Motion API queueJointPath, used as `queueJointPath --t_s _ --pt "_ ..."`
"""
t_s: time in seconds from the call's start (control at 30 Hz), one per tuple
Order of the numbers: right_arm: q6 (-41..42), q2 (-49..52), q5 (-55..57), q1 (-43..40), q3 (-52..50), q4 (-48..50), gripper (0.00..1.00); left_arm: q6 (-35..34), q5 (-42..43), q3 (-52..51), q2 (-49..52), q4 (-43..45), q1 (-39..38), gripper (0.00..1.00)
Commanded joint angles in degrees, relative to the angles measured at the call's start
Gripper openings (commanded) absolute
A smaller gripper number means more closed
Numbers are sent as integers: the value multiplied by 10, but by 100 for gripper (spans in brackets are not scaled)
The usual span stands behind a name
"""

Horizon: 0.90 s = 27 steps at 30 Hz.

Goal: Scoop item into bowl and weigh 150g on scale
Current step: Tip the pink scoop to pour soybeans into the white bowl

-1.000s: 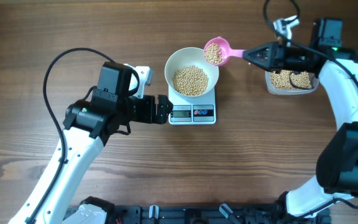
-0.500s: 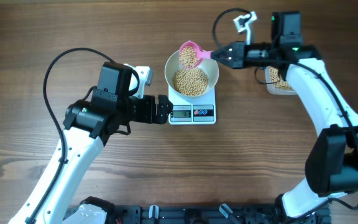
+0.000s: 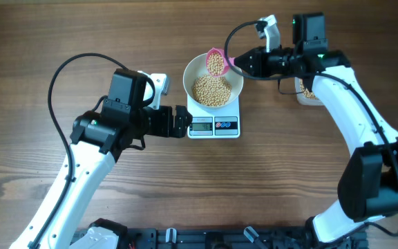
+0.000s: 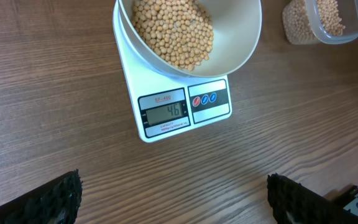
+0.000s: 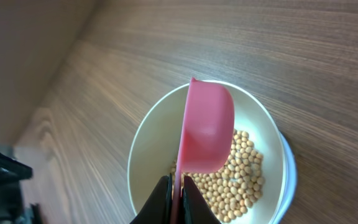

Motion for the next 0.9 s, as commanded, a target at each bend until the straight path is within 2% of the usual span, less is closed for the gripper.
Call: queueJointPath --t_s 0.0,0.17,0.43,0.87 --pt "-61 -33 53 24 -1 -13 4 9 7 -4 2 2 -2 100" --pt "-110 -46 108 47 -1 -37 4 9 7 -4 2 2 -2 100" --pt "-129 -75 159 67 -1 -37 4 9 7 -4 2 2 -2 100" --pt "-174 -78 170 91 -1 -28 5 9 7 -4 2 2 -2 100"
